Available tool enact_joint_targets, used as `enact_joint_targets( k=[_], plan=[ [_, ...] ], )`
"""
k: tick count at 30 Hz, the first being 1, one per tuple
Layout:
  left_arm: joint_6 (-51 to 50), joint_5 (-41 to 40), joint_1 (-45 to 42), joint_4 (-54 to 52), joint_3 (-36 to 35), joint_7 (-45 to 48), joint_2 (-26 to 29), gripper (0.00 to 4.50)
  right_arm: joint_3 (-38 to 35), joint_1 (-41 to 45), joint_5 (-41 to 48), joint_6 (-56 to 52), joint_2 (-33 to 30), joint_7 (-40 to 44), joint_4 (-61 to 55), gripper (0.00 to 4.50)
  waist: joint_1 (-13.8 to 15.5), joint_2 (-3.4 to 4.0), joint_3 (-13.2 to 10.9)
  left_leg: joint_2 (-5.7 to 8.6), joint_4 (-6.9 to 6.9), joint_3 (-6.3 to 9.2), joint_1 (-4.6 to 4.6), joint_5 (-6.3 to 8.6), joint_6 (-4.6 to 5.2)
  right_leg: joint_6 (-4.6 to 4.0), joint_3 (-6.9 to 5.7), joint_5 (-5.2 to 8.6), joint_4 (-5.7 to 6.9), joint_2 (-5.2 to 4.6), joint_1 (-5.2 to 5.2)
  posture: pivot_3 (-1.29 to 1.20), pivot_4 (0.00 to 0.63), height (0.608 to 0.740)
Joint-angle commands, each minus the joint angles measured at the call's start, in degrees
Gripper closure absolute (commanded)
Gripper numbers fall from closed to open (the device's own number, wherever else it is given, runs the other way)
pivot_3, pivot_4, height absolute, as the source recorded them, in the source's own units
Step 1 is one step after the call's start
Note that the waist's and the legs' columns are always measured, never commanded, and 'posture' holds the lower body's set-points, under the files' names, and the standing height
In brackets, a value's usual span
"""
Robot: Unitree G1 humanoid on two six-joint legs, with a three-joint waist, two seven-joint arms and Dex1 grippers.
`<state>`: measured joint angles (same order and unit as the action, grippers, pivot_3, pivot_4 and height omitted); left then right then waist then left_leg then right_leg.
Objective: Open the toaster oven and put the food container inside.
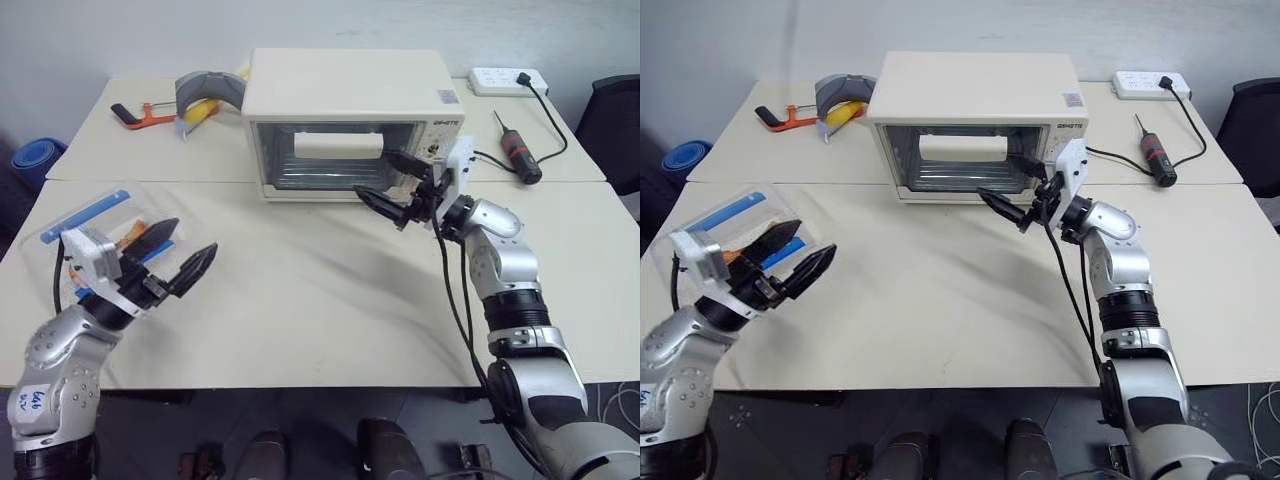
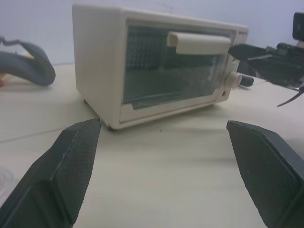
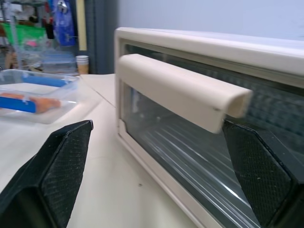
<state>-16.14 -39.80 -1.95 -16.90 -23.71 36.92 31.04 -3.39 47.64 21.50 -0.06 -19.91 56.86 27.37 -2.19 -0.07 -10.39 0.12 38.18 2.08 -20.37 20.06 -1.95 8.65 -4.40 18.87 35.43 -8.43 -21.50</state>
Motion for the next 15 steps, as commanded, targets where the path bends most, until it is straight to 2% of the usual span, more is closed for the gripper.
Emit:
enact_joint_targets(
  k=[1, 6, 10, 15],
  plan=[
    [1.4, 0.8, -0.5, -0.4, -0.4, -0.4, -0.3, 0.0, 0.4, 0.4, 0.8, -0.6, 0.2, 1.1, -4.1, 0.02, 0.2, 0.0, 0.0, 0.01, 0.01, -0.01, 0.0, 0.0, 0.0, 0.0, 0.01, 0.0, 0.0, 0.0, 0.0, 0.0, 0.15, 0.74],
    [0.9, 1.1, -2.3, 0.9, -0.4, -0.9, -0.6, 0.0, 1.4, -4.4, 0.9, -0.5, -1.7, 3.7, -11.1, 0.02, 0.5, 0.01, 0.0, 0.0, -0.01, 0.0, -0.01, 0.0, 0.0, 0.0, 0.0, 0.0, 0.0, 0.0, -0.01, 0.0, 0.15, 0.74],
    [1.8, 4.4, -9.8, 7.7, 1.6, -0.6, 0.9, 0.82, 3.4, -11.4, -1.6, 2.7, -5.1, 7.5, -15.2, 0.0, 0.7, -0.01, 0.0, 0.03, 0.0, 0.0, -0.02, 0.0, 0.0, 0.0, -0.01, 0.0, -0.02, 0.0, -0.01, 0.0, 0.15, 0.74],
    [6.2, 13.1, -25.0, 22.1, 7.3, -2.7, 0.0, 2.32, 3.0, -11.6, -1.8, 5.3, -4.4, 6.4, -14.8, 0.0, 0.6, -0.03, 0.0, 0.06, 0.1, -0.02, -0.02, -0.03, 0.0, 0.01, 0.0, -0.01, 0.1, 0.0, 0.0, 0.0, 0.15, 0.74]
  ],
)
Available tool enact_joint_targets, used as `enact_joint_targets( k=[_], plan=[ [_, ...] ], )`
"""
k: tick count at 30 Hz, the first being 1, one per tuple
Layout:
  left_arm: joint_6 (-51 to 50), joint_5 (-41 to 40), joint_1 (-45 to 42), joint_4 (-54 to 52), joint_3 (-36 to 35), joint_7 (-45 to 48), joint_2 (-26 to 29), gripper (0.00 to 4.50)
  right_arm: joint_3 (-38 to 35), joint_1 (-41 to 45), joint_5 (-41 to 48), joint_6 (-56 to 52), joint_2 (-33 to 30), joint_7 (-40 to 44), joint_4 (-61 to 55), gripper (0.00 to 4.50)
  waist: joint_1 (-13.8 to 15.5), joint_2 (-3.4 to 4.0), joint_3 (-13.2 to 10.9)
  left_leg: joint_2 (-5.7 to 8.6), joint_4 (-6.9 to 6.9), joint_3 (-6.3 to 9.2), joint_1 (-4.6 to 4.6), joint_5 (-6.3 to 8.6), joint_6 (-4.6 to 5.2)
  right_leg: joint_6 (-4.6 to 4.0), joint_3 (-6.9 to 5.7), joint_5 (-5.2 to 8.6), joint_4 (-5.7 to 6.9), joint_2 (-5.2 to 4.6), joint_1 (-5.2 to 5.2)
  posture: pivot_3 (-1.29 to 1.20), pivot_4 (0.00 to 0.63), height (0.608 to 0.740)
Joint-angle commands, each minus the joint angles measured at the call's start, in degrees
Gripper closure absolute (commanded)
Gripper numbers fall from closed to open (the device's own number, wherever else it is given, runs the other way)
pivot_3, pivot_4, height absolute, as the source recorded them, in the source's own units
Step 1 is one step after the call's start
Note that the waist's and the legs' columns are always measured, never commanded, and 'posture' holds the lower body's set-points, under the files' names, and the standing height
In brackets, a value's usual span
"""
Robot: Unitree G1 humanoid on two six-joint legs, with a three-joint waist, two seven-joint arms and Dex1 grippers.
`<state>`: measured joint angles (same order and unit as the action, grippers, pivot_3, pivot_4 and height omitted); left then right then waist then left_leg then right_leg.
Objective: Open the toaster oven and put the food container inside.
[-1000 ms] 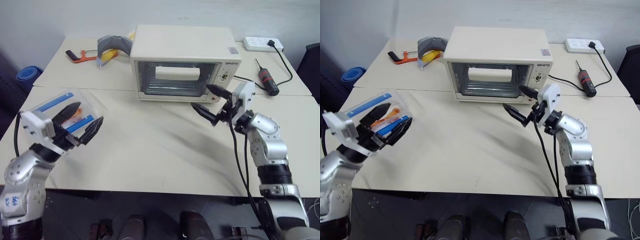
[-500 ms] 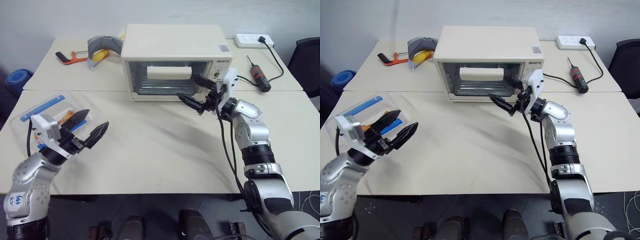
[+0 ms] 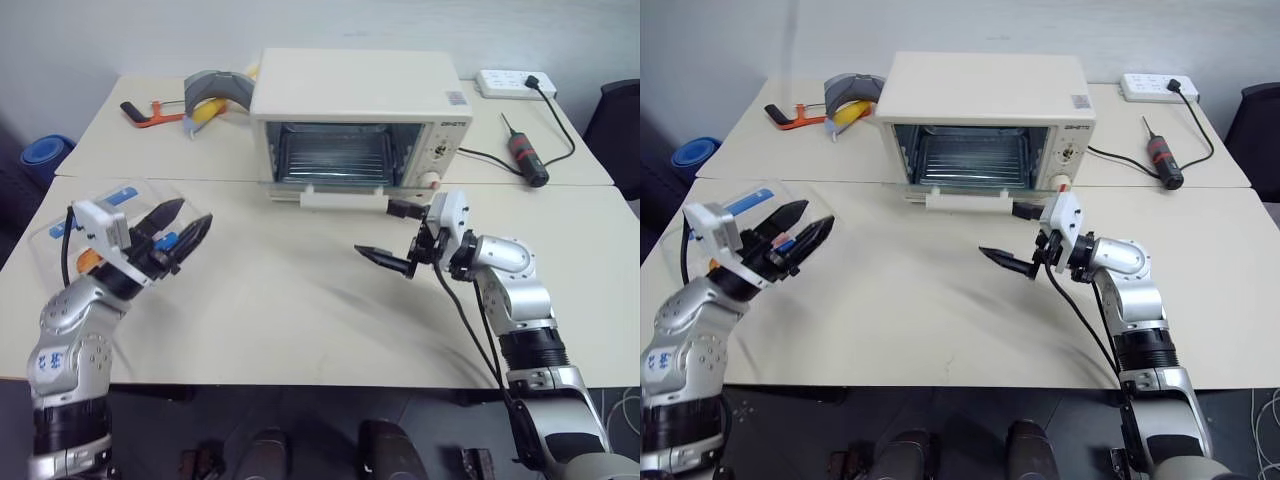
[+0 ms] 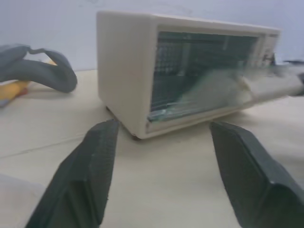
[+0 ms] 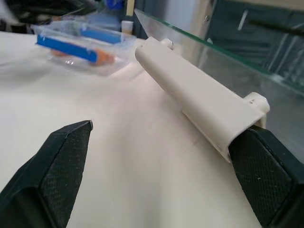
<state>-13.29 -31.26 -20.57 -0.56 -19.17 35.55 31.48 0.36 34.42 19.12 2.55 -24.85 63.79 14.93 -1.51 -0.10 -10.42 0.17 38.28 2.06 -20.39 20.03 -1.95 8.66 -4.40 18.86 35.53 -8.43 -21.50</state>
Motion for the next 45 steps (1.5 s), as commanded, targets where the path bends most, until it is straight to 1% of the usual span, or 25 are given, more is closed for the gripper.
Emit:
enact_joint_targets(
  k=[1, 4, 7, 11, 16, 21, 25, 30, 33, 37, 41, 44, 45],
  plan=[
    [4.3, 5.8, -9.3, 8.7, 3.7, -1.7, -1.0, 2.66, -0.7, 1.8, 0.5, 3.1, 0.7, -0.6, -2.2, 0.0, -0.1, 0.0, 0.0, 0.0, -0.02, 0.0, 0.0, 0.0, -0.01, 0.0, -0.01, 0.0, -0.01, 0.01, -0.01, 0.0, 0.15, 0.74],
    [8.2, 9.0, -17.5, 18.0, 6.4, -0.2, -2.7, 3.56, -0.5, 2.9, 0.1, 4.4, 1.2, -0.7, -0.9, 0.0, -0.4, -0.01, 0.0, 0.0, -0.1, -0.01, 0.0, 0.0, -0.01, 0.0, -0.05, 0.0, -0.04, 0.01, -0.05, 0.0, 0.15, 0.74],
    [11.9, 10.4, -22.7, 24.8, 7.8, 2.3, -4.1, 4.49, -0.3, 4.0, -0.2, 5.2, 1.5, -0.6, 0.4, 0.0, -0.7, -0.02, 0.0, 0.0, -0.21, -0.09, 0.0, 0.0, 0.0, 0.01, -0.19, 0.0, -0.08, 0.0, -0.12, 0.0, 0.15, 0.74],
    [15.9, 11.5, -28.7, 33.8, 8.9, 6.0, -5.5, 4.49, -0.6, 4.4, -0.6, 5.8, 1.1, -0.9, 0.8, 0.0, -1.0, -0.05, 0.0, -0.02, -0.21, -0.09, -0.01, 0.0, 0.0, 0.01, -0.35, 0.0, -0.07, -0.02, -0.14, 0.0, 0.15, 0.74],
    [16.5, 11.1, -30.1, 36.4, 9.6, 10.7, -7.3, 4.49, -2.4, 1.0, -0.4, 5.2, -0.9, -2.0, -2.0, 0.0, -0.8, -0.06, 0.0, -0.01, -0.15, -0.08, -0.01, 0.0, 0.0, 0.01, -0.36, 0.0, 0.0, -0.05, -0.13, 0.0, 0.15, 0.74],
    [16.8, 11.4, -31.0, 38.4, 10.3, 13.7, -8.5, 4.49, -7.0, -6.9, 1.6, 5.9, -5.1, -3.4, -6.8, 0.0, 0.3, -0.09, -0.1, 0.01, -0.08, -0.07, -0.04, 0.0, 0.01, 0.02, -0.37, -0.01, 0.01, -0.08, -0.1, 0.0, 0.15, 0.74],
    [17.0, 12.5, -30.4, 37.9, 12.1, 17.1, -8.4, 4.49, -12.1, -16.2, 3.0, 5.8, -8.9, -4.5, -11.6, 0.0, 0.9, -0.1, -0.1, 0.04, -0.01, -0.07, -0.05, 0.01, 0.03, 0.04, -0.37, -0.02, 0.01, -0.11, -0.06, 0.0, 0.15, 0.74],
    [18.6, 17.2, -26.5, 33.5, 17.1, 20.8, -6.6, 4.49, -18.4, -26.7, 4.1, 5.8, -12.9, -5.3, -15.3, 0.0, 1.7, -0.11, -0.1, 0.05, 0.0, -0.12, -0.04, 0.0, 0.05, 0.04, -0.37, -0.02, 0.01, -0.11, -0.03, 0.0, 0.15, 0.74],
    [16.7, 18.8, -23.3, 29.4, 19.0, 21.1, -5.3, 4.49, -20.3, -30.6, 5.0, 5.4, -14.1, -5.4, -17.8, 0.0, 1.8, -0.11, -0.1, 0.05, 0.01, -0.16, -0.03, 0.0, 0.07, 0.05, -0.33, -0.03, -0.01, -0.11, 0.0, 0.0, 0.15, 0.74],
    [11.8, 21.2, -17.6, 23.0, 20.6, 18.5, -3.2, 4.49, -20.5, -34.1, 6.8, 4.4, -14.5, -4.4, -21.6, 0.0, 1.2, -0.11, -0.1, 0.0, -0.07, -0.2, 0.05, -0.01, 0.07, 0.05, -0.28, -0.03, 0.03, -0.08, -0.01, 0.0, 0.15, 0.74],
    [4.3, 19.9, -11.8, 12.6, 20.9, 17.6, -1.9, 4.49, -18.5, -35.1, 7.8, 3.0, -14.6, -3.1, -23.8, 0.0, 1.5, -0.11, -0.1, -0.01, -0.05, -0.24, 0.08, -0.01, 0.07, 0.05, -0.21, -0.03, 0.04, -0.08, -0.01, 0.0, 0.15, 0.74],
    [-0.2, 20.2, -6.1, 5.1, 20.9, 16.8, 0.3, 3.94, -16.0, -32.1, 9.6, -0.1, -14.2, -2.2, -23.8, 0.0, 1.5, -0.11, -0.1, -0.01, -0.01, -0.22, 0.08, -0.01, 0.07, 0.05, -0.2, -0.03, 0.05, -0.09, 0.02, 0.0, 0.15, 0.74],
    [-1.5, 20.0, -4.8, 3.4, 20.4, 16.1, 0.7, 3.68, -15.4, -31.2, 10.1, -0.9, -14.0, -2.1, -23.7, 0.0, 1.5, -0.1, -0.1, -0.01, -0.01, -0.22, 0.09, -0.01, 0.07, 0.05, -0.19, -0.03, 0.04, -0.09, 0.04, 0.0, 0.15, 0.74]
  ],
)
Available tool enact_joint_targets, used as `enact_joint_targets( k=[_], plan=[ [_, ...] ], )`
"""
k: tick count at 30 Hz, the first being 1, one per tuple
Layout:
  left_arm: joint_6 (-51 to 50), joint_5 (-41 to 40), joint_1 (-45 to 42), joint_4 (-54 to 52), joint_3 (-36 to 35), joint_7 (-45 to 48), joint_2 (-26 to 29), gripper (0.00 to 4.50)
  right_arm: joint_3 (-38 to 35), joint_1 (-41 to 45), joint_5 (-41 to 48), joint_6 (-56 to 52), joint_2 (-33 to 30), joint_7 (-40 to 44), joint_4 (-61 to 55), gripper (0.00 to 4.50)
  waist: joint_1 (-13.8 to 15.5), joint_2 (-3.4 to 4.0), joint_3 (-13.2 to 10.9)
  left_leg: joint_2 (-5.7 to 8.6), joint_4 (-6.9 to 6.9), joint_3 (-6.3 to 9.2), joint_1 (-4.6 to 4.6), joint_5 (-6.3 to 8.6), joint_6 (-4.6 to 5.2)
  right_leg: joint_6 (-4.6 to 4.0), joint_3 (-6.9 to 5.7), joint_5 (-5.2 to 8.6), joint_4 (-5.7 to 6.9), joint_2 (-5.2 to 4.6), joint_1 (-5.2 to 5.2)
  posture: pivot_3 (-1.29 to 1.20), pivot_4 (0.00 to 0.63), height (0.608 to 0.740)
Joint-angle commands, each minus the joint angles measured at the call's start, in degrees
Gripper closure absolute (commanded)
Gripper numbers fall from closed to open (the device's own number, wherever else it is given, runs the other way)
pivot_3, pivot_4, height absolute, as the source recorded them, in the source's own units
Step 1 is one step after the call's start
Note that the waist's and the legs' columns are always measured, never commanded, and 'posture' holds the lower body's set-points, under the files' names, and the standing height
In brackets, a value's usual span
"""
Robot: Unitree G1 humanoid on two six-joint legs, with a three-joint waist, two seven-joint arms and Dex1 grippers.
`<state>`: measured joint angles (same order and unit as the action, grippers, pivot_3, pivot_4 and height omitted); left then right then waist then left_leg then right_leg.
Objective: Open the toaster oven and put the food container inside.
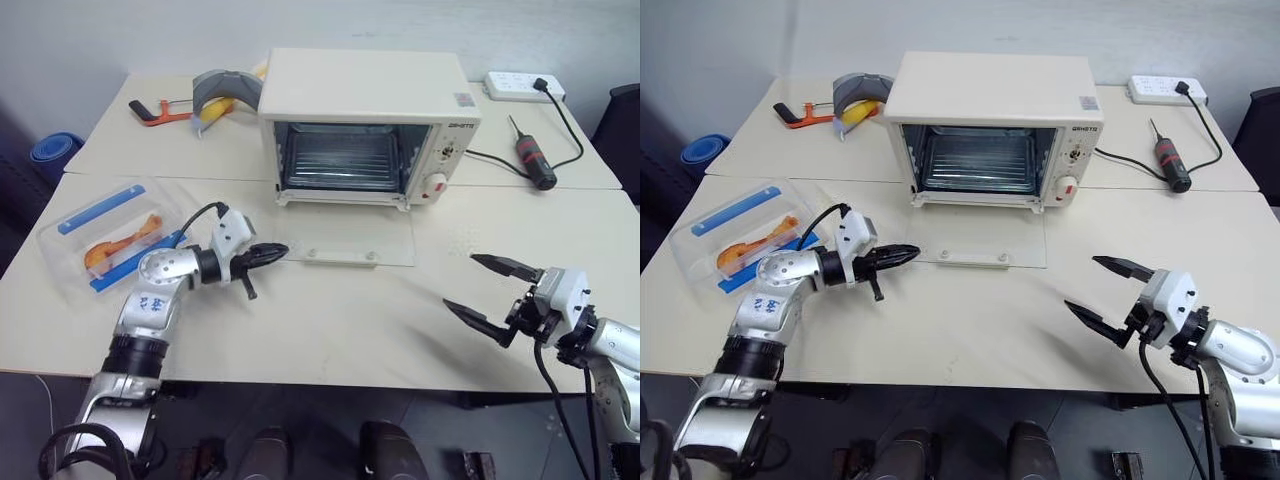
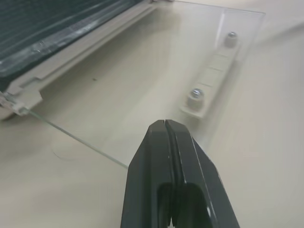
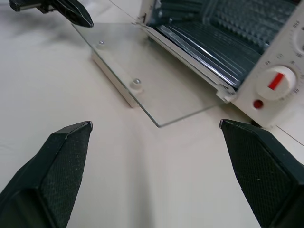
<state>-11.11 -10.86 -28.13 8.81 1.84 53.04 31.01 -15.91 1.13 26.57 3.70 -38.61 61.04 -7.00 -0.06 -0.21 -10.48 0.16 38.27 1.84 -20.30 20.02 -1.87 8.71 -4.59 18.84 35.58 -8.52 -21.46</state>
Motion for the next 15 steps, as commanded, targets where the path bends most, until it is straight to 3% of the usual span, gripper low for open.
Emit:
enact_joint_targets(
  k=[1, 8, 12, 15],
  plan=[
    [-5.8, -2.2, 4.6, -8.5, -2.2, -2.2, 1.3, 3.39, 1.6, 3.1, 2.9, -2.5, -0.2, 1.1, -1.8, 0.0, 0.0, 0.01, 0.0, 0.0, 0.0, 0.0, 0.01, 0.0, 0.0, 0.0, 0.03, 0.0, 0.01, 0.0, 0.0, 0.0, 0.15, 0.74],
    [-14.9, -21.8, 24.3, -30.3, -29.0, -9.0, 0.9, 1.29, 7.5, 11.2, 5.0, -3.6, 2.9, 3.9, -1.5, 0.0, -0.5, -0.01, 0.0, -0.13, -0.08, 0.01, 0.0, 0.01, -0.01, -0.01, 0.04, 0.0, -0.06, 0.03, -0.05, 0.0, 0.15, 0.74],
    [-12.9, -24.1, 40.7, -34.4, -44.5, -9.1, -0.2, 0.04, 10.0, 13.5, 5.2, -2.4, 5.3, 5.9, -0.1, 0.0, -0.1, 0.03, 0.0, -0.08, -0.1, 0.02, 0.02, 0.02, 0.0, -0.01, 0.07, 0.0, -0.15, -0.01, 0.01, 0.0, 0.15, 0.74],
    [-9.0, -25.1, 51.8, -31.5, -55.5, -10.5, -4.7, 0.02, 11.4, 14.8, 5.3, -1.7, 7.4, 7.1, 0.8, 0.0, 0.0, 0.0, 0.0, -0.06, -0.08, -0.01, 0.04, 0.05, 0.04, -0.04, 0.08, -0.02, -0.27, -0.01, 0.07, 0.0, 0.15, 0.74]
  ],
)
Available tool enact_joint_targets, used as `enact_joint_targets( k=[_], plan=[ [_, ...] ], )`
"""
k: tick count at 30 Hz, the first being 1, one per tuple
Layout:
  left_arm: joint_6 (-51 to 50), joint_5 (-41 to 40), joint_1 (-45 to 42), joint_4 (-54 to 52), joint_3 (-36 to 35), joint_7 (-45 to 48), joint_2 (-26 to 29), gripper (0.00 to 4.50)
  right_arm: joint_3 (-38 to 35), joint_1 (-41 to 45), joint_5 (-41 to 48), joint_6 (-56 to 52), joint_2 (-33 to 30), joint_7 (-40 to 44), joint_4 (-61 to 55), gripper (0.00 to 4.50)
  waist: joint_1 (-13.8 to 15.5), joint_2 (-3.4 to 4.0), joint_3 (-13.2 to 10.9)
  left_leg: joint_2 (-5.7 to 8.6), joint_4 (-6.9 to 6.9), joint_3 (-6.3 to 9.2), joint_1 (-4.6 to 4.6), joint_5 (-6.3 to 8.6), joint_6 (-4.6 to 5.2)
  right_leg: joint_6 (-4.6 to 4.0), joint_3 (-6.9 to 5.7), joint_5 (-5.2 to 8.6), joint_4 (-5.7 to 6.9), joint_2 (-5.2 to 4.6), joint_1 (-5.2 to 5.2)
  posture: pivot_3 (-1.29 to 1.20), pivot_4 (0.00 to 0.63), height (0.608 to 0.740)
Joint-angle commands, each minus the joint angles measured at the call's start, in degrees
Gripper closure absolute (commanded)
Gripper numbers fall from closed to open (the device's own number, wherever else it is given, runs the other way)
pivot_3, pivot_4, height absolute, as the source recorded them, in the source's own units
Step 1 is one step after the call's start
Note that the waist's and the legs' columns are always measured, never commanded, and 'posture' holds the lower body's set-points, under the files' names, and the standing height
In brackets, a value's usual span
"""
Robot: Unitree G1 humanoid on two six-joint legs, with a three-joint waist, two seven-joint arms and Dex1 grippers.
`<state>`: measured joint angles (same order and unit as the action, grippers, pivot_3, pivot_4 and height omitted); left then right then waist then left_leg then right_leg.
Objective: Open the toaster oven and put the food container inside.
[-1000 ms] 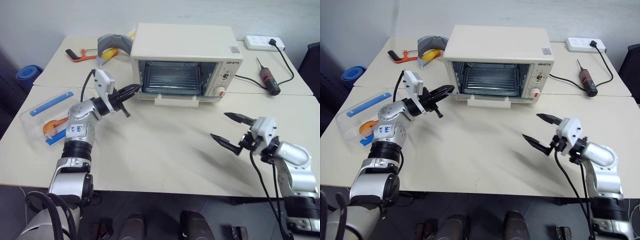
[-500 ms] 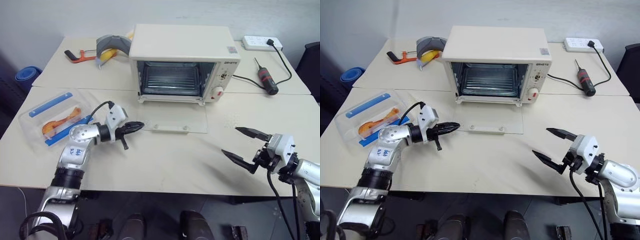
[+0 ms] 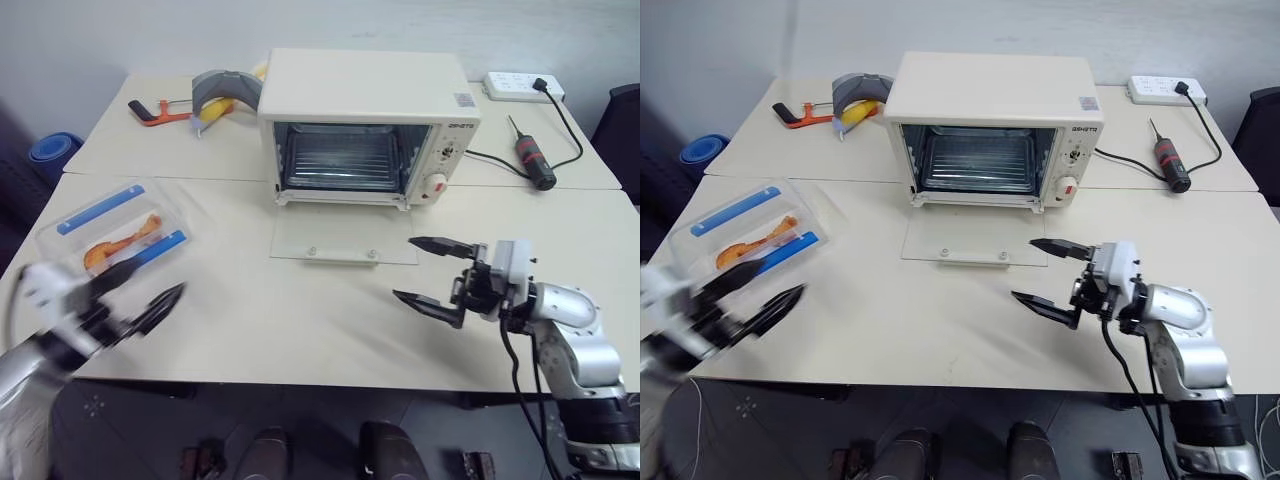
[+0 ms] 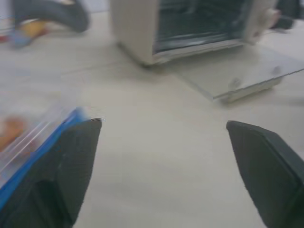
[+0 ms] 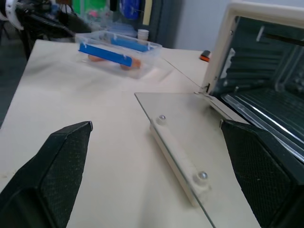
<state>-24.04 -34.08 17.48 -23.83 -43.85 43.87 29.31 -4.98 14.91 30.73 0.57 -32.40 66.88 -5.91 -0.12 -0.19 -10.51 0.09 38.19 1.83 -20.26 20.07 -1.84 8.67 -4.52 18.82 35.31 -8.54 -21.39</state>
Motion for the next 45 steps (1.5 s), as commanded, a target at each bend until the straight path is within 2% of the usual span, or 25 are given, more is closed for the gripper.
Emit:
enact_joint_targets(
  k=[1, 6, 9, 11, 16, 19, 23, 27, 32, 36, 45],
  plan=[
    [4.3, -2.7, 7.7, 2.5, -12.1, -2.3, -4.0, 0.02, 0.7, 1.3, 1.1, 1.7, 1.5, 1.6, -0.3, 0.0, 0.3, -0.01, 0.0, 0.0, 0.0, 0.0, -0.02, 0.01, 0.02, -0.02, -0.01, -0.01, -0.27, 0.01, 0.0, 0.0, 0.15, 0.74],
    [4.5, -4.2, 10.9, 9.7, -18.6, -8.1, -5.5, 0.02, 1.8, 1.9, 1.5, 0.8, 2.5, 2.2, -1.1, 0.0, 1.6, -0.02, 0.0, 0.02, 0.08, 0.05, -0.02, 0.03, 0.04, -0.1, -0.06, -0.06, -0.28, 0.01, 0.06, 0.0, 0.15, 0.74],
    [0.2, -7.2, 8.2, 11.3, -18.9, -13.0, -3.4, 0.02, 2.2, 2.2, 1.2, 1.6, 3.2, 1.8, -2.0, 0.0, 1.6, -0.03, 0.0, 0.02, 0.06, 0.04, -0.02, 0.05, 0.07, -0.11, -0.04, -0.07, -0.29, 0.01, 0.05, 0.0, 0.15, 0.74],
    [-6.2, -12.3, 4.8, 11.5, -19.5, -17.6, 0.1, 0.02, 2.1, 2.2, 1.1, 1.6, 3.3, 1.5, -2.2, 0.0, 1.6, -0.07, 0.0, 0.0, 0.05, 0.07, -0.02, 0.04, 0.06, -0.11, -0.06, -0.07, -0.26, 0.02, 0.03, 0.0, 0.15, 0.74],
    [-26.9, -18.1, -8.1, 19.0, -18.5, -31.7, 16.1, 0.02, 1.8, 2.6, 0.7, 1.1, 2.9, 1.2, -2.3, 0.0, 1.2, -0.29, 0.2, -0.01, 0.07, 0.26, -0.02, 0.0, -0.02, -0.11, -0.08, -0.07, 0.18, 0.04, -0.01, 0.0, 0.15, 0.74],
    [-40.4, -17.2, -15.9, 26.7, -11.9, -34.4, 27.1, 0.02, 1.7, 2.6, 0.5, 1.0, 2.6, 1.1, -2.2, 0.0, 0.2, -0.28, 0.2, 0.06, -0.04, 0.45, 0.04, 0.03, 0.03, -0.11, 0.09, -0.07, 0.22, 0.03, -0.1, 0.0, 0.15, 0.74],
    [-42.4, -11.7, -26.0, 37.2, -2.7, -34.6, 33.6, 0.02, 1.6, 2.6, 0.2, 1.2, 2.6, 0.9, -1.7, 0.0, -1.1, -0.23, 0.1, 0.05, -0.23, 0.44, 0.05, 0.02, 0.02, -0.11, 0.1, -0.07, 0.21, 0.04, -0.22, 0.0, 0.15, 0.74],
    [-42.1, -7.7, -34.8, 45.9, 4.3, -32.1, 35.9, 0.02, 1.2, 1.8, -0.2, 1.4, 2.5, 0.0, -2.0, 0.0, -1.8, -0.23, 0.1, -0.01, -0.24, -0.05, 0.04, -0.01, -0.06, -0.12, 0.05, -0.06, 0.21, 0.12, -0.25, 0.0, 0.15, 0.74],
    [-40.4, -3.2, -41.1, 52.3, 11.6, -28.1, 35.1, 0.02, 1.1, 0.4, -0.3, 1.5, 2.3, -0.9, -3.3, 0.0, -1.5, -0.24, 0.1, 0.0, -0.2, -0.09, 0.03, -0.02, -0.07, -0.11, 0.06, -0.06, 0.23, 0.11, -0.27, 0.0, 0.15, 0.74],
    [-36.6, 0.7, -42.9, 55.4, 13.8, -26.1, 35.3, 0.93, 0.8, -0.2, -0.7, 1.7, 2.0, -2.0, -4.1, 0.0, -1.5, -0.25, 0.1, 0.0, -0.17, -0.1, 0.02, -0.02, -0.07, -0.11, 0.07, -0.06, 0.23, 0.11, -0.27, 0.0, 0.15, 0.74],
    [-34.5, 3.7, -44.9, 54.2, 14.7, -22.1, 34.9, 3.71, 0.5, -0.9, -1.2, 1.9, 0.9, -3.1, -4.2, 0.0, -1.5, -0.25, 0.1, 0.0, -0.15, -0.11, 0.02, -0.02, -0.07, -0.11, 0.07, -0.06, 0.26, 0.1, -0.27, 0.0, 0.15, 0.74]
  ],
)
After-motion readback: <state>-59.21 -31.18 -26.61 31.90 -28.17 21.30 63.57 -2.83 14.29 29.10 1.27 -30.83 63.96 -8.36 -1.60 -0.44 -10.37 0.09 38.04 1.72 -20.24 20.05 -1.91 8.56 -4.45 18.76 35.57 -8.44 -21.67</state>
